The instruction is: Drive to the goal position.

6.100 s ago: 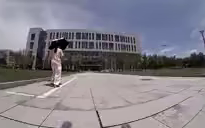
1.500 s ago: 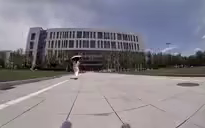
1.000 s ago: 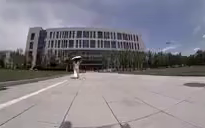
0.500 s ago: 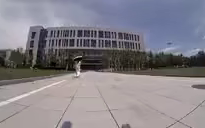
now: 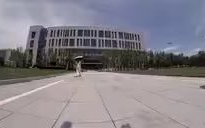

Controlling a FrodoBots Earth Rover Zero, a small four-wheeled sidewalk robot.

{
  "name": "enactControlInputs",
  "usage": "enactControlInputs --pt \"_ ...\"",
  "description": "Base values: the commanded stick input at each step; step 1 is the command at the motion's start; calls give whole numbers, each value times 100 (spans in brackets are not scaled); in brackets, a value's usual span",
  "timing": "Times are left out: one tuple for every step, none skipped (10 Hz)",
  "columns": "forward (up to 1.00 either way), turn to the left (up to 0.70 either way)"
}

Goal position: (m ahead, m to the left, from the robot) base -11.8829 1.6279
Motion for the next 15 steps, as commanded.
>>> enactControlInputs --pt "70 0" --pt "70 0" --pt "70 0" --pt "70 0" --pt "70 0" --pt "70 0" --pt "70 0" --pt "70 0" --pt "70 1" --pt "70 2" --pt "70 32" --pt "70 35" --pt "70 35" --pt "70 33" --pt "70 27"
